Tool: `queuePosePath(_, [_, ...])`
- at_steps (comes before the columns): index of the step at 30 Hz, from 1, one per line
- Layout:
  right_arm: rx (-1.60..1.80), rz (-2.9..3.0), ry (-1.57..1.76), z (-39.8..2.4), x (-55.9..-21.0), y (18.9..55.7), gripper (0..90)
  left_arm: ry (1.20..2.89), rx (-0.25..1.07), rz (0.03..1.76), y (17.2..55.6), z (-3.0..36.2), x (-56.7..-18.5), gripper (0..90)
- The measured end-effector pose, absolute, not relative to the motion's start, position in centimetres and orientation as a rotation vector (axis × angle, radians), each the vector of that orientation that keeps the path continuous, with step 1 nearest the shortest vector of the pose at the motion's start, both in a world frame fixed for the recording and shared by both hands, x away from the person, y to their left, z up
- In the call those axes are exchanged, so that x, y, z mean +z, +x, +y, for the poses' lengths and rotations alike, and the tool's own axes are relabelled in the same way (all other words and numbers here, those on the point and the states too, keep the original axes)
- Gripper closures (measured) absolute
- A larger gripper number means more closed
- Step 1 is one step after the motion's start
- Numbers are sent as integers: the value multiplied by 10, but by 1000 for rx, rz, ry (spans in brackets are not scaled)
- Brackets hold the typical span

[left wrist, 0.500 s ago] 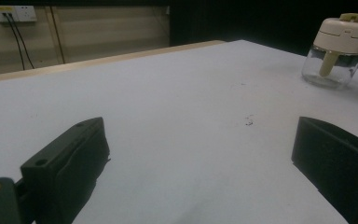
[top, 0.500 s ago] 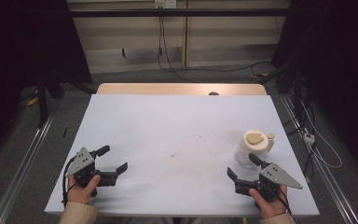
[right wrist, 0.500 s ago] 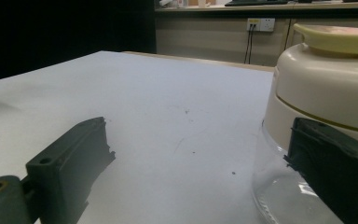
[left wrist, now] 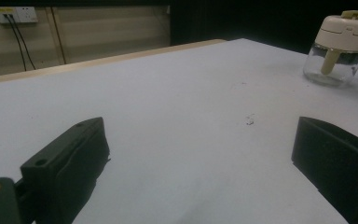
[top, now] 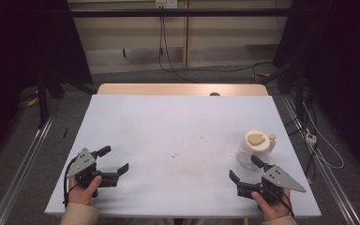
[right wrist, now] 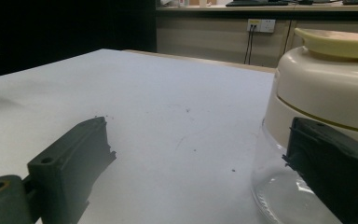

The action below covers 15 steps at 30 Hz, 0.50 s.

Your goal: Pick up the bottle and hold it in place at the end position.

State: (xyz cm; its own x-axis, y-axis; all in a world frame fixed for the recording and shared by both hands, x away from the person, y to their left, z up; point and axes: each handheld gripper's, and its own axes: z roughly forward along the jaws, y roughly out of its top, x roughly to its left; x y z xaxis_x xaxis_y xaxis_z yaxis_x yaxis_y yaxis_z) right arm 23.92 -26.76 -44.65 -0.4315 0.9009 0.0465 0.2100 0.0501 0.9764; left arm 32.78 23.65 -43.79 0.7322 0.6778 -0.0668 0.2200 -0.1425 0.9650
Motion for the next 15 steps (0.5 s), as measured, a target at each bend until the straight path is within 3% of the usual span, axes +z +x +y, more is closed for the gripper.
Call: queuePosePath(15, [1359, 1659, 1177, -280, -445, 234, 62, 1723, 470, 701, 328, 235, -438, 31])
